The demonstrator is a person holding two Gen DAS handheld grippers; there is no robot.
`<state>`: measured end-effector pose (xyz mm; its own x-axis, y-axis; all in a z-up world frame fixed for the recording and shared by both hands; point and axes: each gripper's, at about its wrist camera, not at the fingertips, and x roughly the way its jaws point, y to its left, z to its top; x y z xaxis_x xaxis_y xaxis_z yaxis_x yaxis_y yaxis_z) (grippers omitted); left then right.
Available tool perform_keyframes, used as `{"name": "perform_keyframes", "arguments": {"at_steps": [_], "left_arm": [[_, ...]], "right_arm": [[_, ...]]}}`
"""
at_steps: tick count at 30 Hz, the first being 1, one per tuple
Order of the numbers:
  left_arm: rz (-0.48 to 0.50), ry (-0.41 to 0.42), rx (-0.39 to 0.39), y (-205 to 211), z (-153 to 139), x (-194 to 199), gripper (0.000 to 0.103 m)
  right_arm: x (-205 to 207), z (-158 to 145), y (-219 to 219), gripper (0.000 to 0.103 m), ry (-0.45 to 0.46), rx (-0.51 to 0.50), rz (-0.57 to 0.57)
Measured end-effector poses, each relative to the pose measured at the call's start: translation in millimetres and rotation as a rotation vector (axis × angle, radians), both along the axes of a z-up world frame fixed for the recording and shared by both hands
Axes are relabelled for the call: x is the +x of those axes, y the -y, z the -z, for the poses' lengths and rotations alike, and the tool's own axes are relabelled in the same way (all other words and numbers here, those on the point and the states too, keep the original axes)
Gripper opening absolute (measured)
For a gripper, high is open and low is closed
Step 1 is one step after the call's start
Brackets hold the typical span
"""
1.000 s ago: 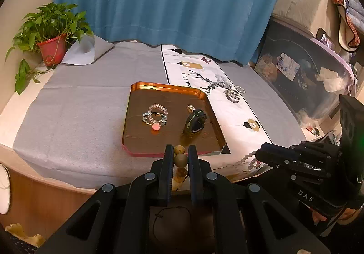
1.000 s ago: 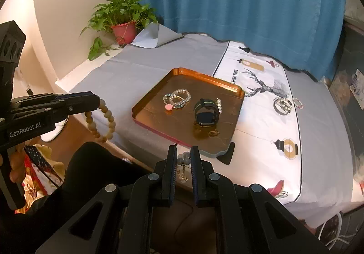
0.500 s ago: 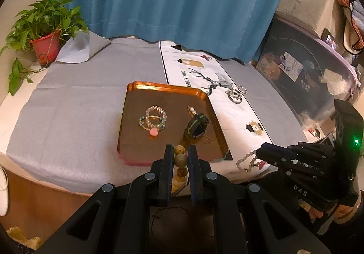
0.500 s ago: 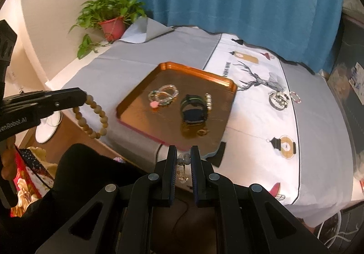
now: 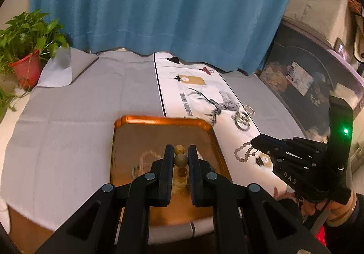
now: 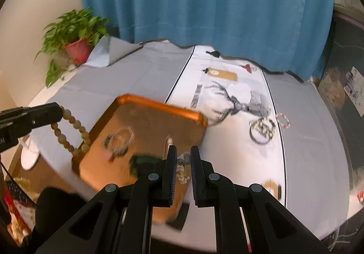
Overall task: Organize jewelry
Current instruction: 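Carry the white bracelet with the right gripper and amber bracelet with the left over the tray, then open both grippers to drop the bracelets into the tray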
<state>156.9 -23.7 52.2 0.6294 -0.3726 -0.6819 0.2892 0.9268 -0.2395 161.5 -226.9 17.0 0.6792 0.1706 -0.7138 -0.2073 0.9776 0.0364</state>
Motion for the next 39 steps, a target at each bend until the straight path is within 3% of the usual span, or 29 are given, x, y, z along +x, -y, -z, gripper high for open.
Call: {"name": "perform_keyframes", "arguments": {"at_steps": [13,27,28,29,30,31,32,36,39], "left_arm": [[-0.001,-0.046,0.025,16,34,83,0.010],[-0.101,-0.175,0.084,3,98,128,0.012],[-0.120,-0.214,0.087,0,106,132,0.024],[-0.137,-0.251,0.096,-2,112,134,0.057],[-0.160,-0.286,0.109,-5,117,134,0.076],[-0.193,-0.305,0.122,-9,119,131,0.096],[-0.202,-0.291,0.116,-11,118,126,0.096],[-0.209,-0.269,0.133,-20,103,100,0.096],[-0.232,-0.177,0.149,-25,73,63,0.096]], "right_arm": [[84,35,-28,0.013,-0.038,0.019,-0.036],[117,80,-49,0.014,-0.124,-0.017,-0.062],[119,85,-51,0.018,-0.147,-0.030,-0.066],[121,89,-53,0.031,-0.170,-0.045,-0.069],[123,96,-54,0.042,-0.211,-0.075,-0.061],[122,99,-54,0.067,-0.225,-0.088,-0.052],[119,100,-52,0.077,-0.225,-0.093,-0.039],[97,83,-39,0.077,-0.190,-0.067,-0.004],[66,53,-26,0.077,-0.117,-0.030,0.031]]}}
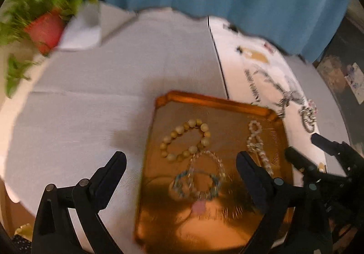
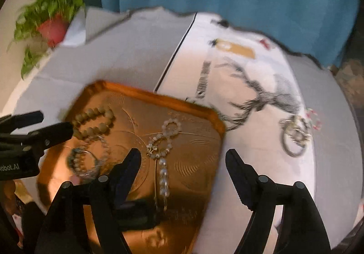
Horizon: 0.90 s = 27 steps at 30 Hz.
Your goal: Organize jewelry
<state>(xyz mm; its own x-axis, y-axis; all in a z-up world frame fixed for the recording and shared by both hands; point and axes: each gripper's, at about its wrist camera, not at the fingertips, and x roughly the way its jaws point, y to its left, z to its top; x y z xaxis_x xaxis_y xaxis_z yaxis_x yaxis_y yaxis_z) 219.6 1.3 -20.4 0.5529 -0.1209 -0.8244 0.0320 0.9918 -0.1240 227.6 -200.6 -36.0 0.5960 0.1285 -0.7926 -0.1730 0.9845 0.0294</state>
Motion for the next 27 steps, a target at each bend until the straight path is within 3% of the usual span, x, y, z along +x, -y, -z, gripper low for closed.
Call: {"name": "perform_keyframes", "arguments": {"at_steps": [5,12,16,19,27], "left_arm": [[-0.008,0.139,-0.056,-3,-34,-90,0.102],[0.016,0.090,-0.037,9,-23,-176,0.102],[0.009,0.100,-0.030,13,-29,-202,0.102],[0.005,0.151,-0.007,15,-40,-222,0.102],[0.011,0.186,0.040,20,-48,-254,0.102]], "right_arm": [[-84,-42,19,0.085,0.123,0.090,0.031],[-189,-40,14,0.087,0.125,0.030,-0.023],[-219,-41,11,0.087,0.129,0.029,-0.016],[-237,-43,9,0.087,0.143,0.030,-0.019],[-266,-47,3,0.087,0.163,0.005,-0.047]]}}
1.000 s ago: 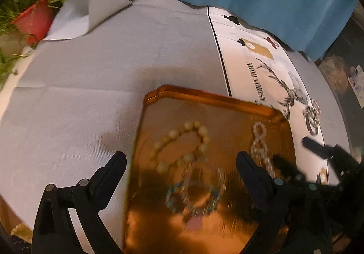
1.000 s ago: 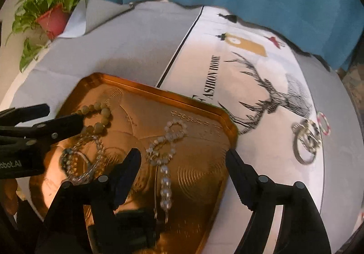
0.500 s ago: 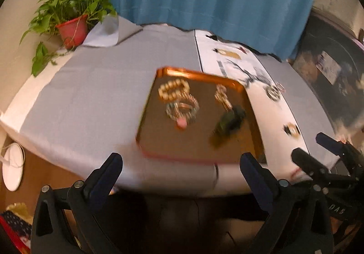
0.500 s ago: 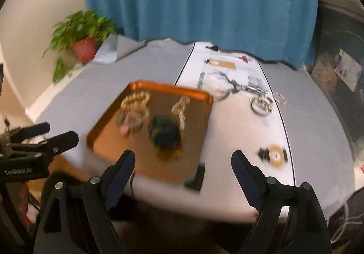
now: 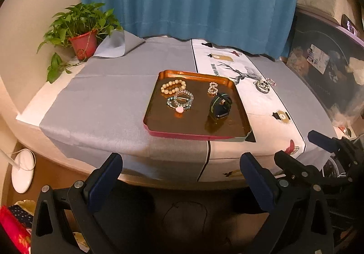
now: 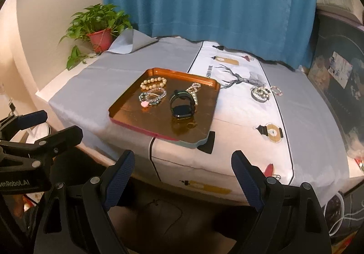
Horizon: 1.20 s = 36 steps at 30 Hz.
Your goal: Organize jewelry
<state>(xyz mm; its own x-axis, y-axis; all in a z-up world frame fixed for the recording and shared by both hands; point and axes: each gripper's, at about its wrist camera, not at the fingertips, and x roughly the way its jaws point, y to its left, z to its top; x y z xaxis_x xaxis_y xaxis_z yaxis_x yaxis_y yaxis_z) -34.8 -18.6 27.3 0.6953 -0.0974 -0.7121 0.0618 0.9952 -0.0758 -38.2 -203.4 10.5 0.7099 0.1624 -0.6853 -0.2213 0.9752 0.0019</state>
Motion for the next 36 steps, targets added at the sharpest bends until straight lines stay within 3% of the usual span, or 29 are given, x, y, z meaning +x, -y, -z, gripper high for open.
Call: {"name": "perform_keyframes", "arguments": {"at_steps": [8,36], "left_arm": [[0.009,0.039,0.024,7,-11,-15,0.102],[0.033,0.050,0.075,24,-12,-23,0.102]], "right_arm": [[-13,-8,6,0.087,0.021,0.009,0.011],[-27,-7,22,0.087,0.022,0.015,0.021]]}}
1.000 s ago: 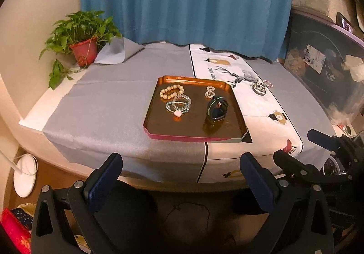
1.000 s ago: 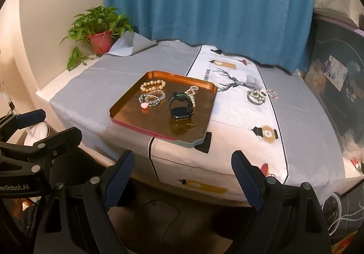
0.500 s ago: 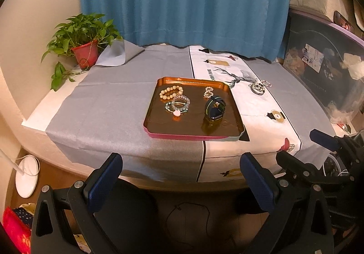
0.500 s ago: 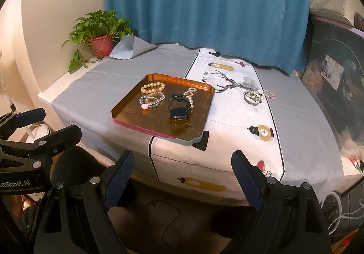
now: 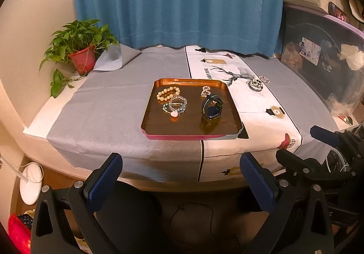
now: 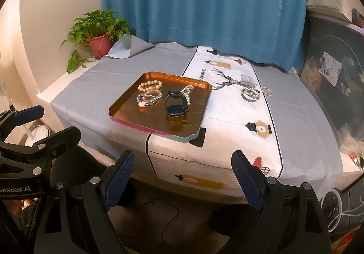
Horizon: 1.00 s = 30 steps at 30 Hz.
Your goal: Organize jewelry
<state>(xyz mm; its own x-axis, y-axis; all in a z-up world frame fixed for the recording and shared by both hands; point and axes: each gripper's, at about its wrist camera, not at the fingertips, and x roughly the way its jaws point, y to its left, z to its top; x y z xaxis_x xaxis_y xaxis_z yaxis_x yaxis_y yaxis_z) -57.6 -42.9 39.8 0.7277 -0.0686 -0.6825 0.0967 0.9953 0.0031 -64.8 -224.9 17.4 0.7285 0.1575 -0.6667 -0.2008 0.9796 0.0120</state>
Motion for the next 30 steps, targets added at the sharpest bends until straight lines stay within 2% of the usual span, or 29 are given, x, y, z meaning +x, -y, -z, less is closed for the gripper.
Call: {"name": "perform_keyframes", "arguments": {"at_steps": [13,21,30], "left_arm": [[0.067,-0.048,0.035,32,11,22,0.102],[0.081,-0.062,0.038,54,11,49,0.102],[0.110,-0.079,0.008,96,7,118,0.102]], "right_arm": [[16,22,29,0.087,-0.055,0.021,0.061],[46,39,92,0.087,-0.087,0.050,0.208],[102,54,180,0.087,-0.089,0.057,0.373]]}}
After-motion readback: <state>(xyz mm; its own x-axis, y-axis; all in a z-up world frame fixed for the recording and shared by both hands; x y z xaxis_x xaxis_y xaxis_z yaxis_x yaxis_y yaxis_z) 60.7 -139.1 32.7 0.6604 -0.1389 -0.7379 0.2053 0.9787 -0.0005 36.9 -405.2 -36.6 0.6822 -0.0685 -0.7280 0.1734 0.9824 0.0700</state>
